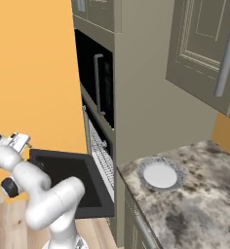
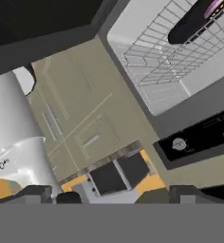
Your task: Take the baked cake out of the oven and place it on the plate for cooling. Then close the oven door.
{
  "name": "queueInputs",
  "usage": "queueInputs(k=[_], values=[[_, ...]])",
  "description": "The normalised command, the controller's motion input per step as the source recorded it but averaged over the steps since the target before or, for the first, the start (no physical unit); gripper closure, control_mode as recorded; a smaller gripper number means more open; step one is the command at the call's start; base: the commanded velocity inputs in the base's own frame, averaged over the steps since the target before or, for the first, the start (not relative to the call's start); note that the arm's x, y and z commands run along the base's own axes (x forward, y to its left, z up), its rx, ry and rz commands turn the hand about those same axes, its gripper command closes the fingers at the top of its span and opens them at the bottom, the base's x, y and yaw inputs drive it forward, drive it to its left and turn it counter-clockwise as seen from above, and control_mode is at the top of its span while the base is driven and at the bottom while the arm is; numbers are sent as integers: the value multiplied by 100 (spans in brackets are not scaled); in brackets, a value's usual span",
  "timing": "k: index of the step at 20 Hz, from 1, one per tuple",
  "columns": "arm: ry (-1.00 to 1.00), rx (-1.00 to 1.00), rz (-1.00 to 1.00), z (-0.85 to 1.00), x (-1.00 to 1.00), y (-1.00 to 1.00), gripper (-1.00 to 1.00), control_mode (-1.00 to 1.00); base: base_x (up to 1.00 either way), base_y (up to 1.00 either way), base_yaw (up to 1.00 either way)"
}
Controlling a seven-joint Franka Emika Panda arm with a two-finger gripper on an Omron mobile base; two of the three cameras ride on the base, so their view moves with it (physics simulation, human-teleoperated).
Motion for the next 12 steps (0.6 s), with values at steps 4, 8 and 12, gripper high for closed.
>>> queueInputs(k=[4, 8, 12], values=[[87, 7, -21, 26, 0, -100, -100, -100, 0, 0, 0], [100, 0, -16, 0, 2, -100, -100, -100, 0, 0, 0], [88, 11, -9, 29, 16, -92, -100, -100, 0, 0, 0]])
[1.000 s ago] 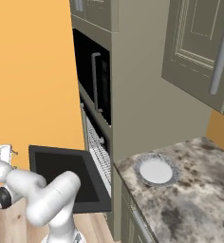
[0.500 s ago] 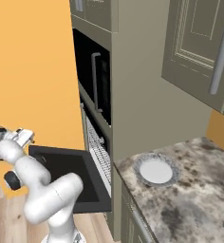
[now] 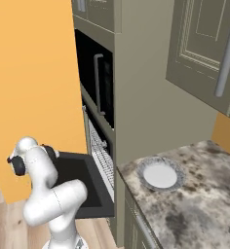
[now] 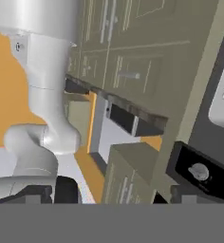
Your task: Take the baked cake out of the oven and place it on the plate for cooling. Then close the oven door.
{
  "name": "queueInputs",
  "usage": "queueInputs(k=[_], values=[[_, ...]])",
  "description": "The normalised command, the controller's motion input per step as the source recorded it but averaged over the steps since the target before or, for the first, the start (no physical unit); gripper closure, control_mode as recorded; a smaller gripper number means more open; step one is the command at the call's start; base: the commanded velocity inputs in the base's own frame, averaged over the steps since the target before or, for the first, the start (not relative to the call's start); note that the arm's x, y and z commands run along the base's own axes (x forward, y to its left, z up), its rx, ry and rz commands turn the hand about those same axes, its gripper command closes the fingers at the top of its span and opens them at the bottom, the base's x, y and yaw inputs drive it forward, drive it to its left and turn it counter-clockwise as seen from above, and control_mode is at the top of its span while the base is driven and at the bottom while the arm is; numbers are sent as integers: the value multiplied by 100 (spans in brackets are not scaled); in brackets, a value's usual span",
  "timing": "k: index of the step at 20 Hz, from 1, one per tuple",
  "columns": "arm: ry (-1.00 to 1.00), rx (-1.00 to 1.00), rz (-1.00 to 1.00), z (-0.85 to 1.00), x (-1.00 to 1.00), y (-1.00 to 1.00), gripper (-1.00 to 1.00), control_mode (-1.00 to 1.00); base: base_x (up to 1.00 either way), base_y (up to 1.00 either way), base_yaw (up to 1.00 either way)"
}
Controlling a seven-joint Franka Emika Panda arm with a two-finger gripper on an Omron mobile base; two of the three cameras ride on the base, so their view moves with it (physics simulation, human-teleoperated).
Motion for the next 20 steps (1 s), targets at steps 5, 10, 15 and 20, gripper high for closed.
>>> queueInputs(k=[5, 10, 15, 20], values=[[63, 26, -2, 90, 28, -78, -100, -100, 0, 0, 0], [48, 48, 6, 15, 24, -88, -100, -100, 0, 0, 0], [21, 42, 21, -95, 79, -66, -100, -100, 0, 0, 0], [-17, 7, 23, -100, 70, -1, -100, -100, 0, 0, 0]])
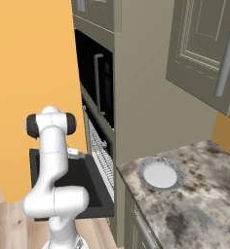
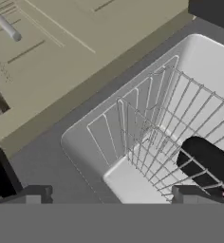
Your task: Take the baked cake out of the oven and place it on the plate for cooling. Then close the oven door.
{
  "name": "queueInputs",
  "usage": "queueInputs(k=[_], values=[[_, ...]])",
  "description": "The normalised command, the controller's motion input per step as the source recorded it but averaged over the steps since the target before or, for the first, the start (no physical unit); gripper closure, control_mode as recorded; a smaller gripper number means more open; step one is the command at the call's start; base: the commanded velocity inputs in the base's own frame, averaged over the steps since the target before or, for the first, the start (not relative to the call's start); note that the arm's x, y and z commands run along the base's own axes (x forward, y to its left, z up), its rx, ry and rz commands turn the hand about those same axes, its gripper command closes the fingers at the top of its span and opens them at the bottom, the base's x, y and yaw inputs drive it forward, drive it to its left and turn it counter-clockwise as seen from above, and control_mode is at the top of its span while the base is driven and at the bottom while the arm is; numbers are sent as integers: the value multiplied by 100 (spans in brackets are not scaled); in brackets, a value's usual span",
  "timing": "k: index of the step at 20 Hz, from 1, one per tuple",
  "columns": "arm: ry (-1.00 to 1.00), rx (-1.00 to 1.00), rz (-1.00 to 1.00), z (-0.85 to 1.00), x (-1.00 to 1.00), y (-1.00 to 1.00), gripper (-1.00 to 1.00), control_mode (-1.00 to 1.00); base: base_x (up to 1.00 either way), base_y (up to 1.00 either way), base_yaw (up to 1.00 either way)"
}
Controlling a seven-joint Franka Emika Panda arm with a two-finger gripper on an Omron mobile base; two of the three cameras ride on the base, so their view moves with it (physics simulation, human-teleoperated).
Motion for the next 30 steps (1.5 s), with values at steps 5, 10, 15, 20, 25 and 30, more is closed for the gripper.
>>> queueInputs(k=[5, 10, 15, 20, 25, 30], values=[[-34, 12, 12, -87, 57, 1, -100, -100, 0, 0, 0], [-13, 27, -11, -63, 82, 5, -100, -100, 0, 0, 0], [-23, 32, -21, -31, 69, 0, -100, -100, 0, 0, 0], [-27, 20, -20, -72, 49, 1, -100, -100, 0, 0, 0], [-23, 13, -19, -21, 32, 0, -100, -100, 0, 0, 0], [-3, 17, -13, -4, 45, -20, -100, -100, 0, 0, 0]])
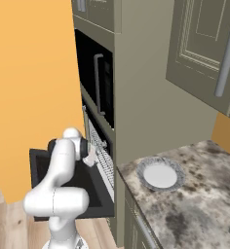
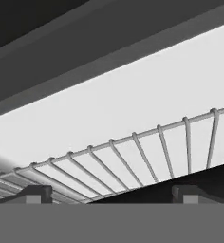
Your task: Take the baked cake out of the oven and place it on the plate for cooling. Then close the oven door.
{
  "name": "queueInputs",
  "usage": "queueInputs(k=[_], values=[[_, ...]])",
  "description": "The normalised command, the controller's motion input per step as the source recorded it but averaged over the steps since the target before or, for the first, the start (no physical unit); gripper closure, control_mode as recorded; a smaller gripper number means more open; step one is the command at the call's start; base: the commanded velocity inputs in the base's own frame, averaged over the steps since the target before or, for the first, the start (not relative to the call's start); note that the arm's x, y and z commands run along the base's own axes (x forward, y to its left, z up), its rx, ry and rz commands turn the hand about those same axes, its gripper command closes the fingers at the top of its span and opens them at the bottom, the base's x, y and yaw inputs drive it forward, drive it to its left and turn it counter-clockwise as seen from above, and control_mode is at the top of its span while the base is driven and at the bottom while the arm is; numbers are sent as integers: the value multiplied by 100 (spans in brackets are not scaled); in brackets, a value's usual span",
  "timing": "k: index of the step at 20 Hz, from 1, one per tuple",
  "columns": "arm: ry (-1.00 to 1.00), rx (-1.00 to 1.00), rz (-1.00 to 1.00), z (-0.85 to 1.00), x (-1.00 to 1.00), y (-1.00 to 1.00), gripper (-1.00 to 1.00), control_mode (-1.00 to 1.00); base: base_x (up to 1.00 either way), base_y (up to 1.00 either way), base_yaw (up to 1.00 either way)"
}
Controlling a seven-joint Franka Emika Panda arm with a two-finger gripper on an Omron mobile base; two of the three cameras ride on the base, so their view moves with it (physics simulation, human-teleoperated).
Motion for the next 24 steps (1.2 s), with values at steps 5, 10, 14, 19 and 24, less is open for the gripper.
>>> queueInputs(k=[5, 10, 14, 19, 24], values=[[1, 8, -3, -58, 61, -39, -100, -100, 0, 0, 0], [4, 5, 0, -63, 51, -37, -100, -100, 0, 0, 0], [21, 15, 0, -97, -3, -23, -100, -100, 0, 0, 0], [46, 28, 4, -90, -69, 14, -100, -100, 0, 0, 0], [34, 18, 13, -100, -99, 78, -100, -100, 0, 0, 0]])
